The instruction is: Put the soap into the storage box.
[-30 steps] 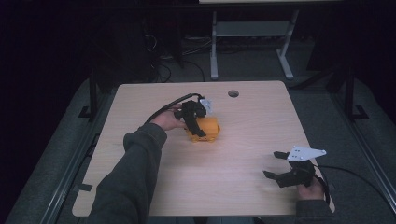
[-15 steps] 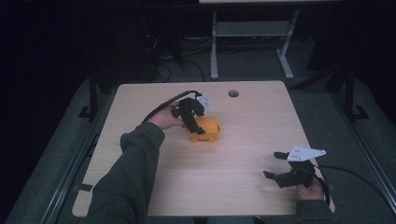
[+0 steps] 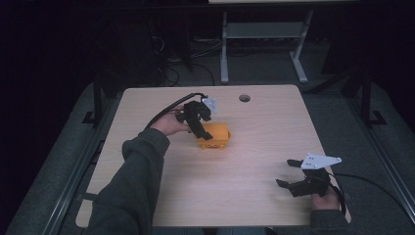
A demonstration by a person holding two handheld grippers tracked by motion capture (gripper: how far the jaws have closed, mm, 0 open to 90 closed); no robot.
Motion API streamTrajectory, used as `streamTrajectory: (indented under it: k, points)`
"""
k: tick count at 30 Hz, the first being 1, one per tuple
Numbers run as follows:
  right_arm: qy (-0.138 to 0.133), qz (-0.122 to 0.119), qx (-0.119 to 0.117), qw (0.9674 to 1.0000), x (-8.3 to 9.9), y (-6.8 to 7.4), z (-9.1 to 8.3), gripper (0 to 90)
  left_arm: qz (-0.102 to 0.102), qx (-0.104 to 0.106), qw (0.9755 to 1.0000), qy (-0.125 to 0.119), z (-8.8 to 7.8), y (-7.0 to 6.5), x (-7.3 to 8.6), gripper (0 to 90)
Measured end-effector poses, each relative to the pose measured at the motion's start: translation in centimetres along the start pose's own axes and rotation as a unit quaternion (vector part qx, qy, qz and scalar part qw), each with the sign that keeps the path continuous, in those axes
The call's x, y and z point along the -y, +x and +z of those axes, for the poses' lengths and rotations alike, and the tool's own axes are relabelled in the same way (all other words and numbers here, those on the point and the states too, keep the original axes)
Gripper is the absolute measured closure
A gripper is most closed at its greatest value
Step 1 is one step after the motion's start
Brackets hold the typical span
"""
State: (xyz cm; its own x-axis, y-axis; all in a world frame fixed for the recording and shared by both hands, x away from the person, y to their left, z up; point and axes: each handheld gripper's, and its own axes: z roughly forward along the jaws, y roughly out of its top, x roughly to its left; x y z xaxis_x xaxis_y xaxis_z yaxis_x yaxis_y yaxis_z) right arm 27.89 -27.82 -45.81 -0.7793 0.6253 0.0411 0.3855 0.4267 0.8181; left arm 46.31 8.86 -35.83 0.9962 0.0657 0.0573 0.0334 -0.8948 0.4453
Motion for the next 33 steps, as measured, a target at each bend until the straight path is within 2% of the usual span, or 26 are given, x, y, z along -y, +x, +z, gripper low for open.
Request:
streamTrajectory:
  k: [8,10,14,18,33]
  points:
    - [0.002,0.000,0.001,1.0000,0.0,0.0,0.0,13.5,-0.001,0.002,1.0000,0.003,-0.9,-0.4,0.2,19.6]
    - [0.003,-0.001,0.002,1.0000,0.0,0.0,0.0,13.5,-0.006,0.005,1.0000,-0.001,-1.0,-0.5,0.4,20.4]
    - [0.002,-0.002,0.003,1.0000,-0.1,0.0,0.0,13.5,-0.011,-0.005,0.9998,-0.018,-1.4,-0.9,0.9,20.5]
    - [0.004,-0.002,0.002,1.0000,-0.1,0.1,0.0,13.5,-0.021,-0.003,0.9997,-0.010,-1.5,-1.0,1.3,19.7]
    - [0.005,0.000,0.002,1.0000,0.0,0.1,0.1,13.5,-0.023,-0.008,0.9997,-0.004,-2.4,-2.2,1.1,21.9]
